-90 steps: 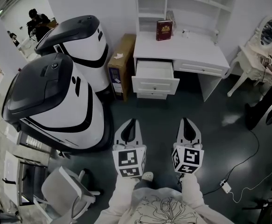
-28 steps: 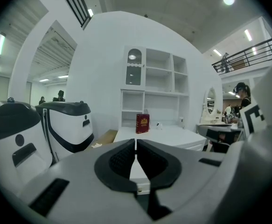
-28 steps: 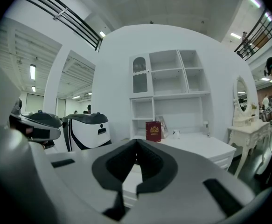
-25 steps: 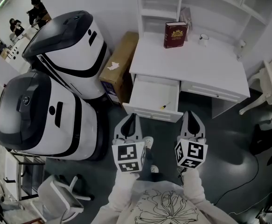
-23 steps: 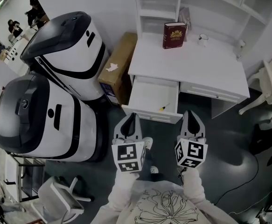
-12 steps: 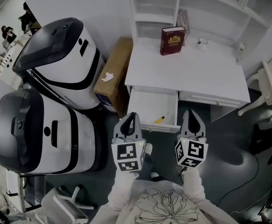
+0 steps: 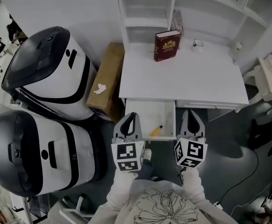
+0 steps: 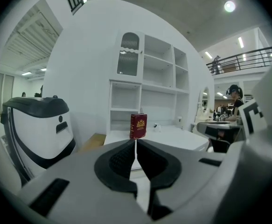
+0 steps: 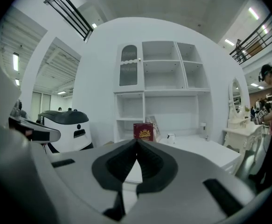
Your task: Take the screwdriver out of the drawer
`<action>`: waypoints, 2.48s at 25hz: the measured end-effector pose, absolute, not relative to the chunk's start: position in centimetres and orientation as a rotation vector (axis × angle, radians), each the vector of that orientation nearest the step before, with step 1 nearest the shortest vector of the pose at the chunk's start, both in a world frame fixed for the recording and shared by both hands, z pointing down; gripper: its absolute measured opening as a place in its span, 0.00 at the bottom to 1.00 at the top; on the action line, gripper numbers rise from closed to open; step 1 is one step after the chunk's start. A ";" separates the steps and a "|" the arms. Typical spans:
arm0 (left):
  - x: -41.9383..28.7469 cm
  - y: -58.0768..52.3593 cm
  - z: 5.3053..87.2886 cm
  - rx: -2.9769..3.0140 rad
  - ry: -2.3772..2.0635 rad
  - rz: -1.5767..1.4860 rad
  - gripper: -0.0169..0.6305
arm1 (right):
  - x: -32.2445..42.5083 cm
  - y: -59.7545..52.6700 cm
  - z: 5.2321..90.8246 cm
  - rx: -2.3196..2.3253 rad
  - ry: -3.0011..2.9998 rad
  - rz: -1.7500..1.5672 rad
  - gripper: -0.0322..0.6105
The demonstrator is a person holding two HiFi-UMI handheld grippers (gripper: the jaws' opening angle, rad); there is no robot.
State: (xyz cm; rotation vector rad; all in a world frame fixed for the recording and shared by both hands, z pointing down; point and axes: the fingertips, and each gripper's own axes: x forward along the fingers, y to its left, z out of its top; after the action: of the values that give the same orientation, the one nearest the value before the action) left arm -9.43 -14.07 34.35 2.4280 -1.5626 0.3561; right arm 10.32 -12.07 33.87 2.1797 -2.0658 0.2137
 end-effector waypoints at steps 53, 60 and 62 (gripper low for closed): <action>0.1 -20.8 55.7 2.240 -1.004 0.874 0.05 | 18.9 -20.6 51.3 2.107 -1.808 0.598 0.05; 1.9 -19.4 59.4 2.210 -0.882 0.970 0.05 | 20.5 -19.4 53.6 2.109 -1.784 0.665 0.05; 2.5 -19.1 60.2 2.203 -0.846 0.997 0.05 | 20.8 -19.2 54.0 2.103 -1.781 0.677 0.05</action>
State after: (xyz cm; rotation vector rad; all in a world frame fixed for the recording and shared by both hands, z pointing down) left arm 2.46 -19.11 60.22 2.2031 -0.8456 0.9969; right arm 20.79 -19.22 54.04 2.1029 -1.7807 0.6771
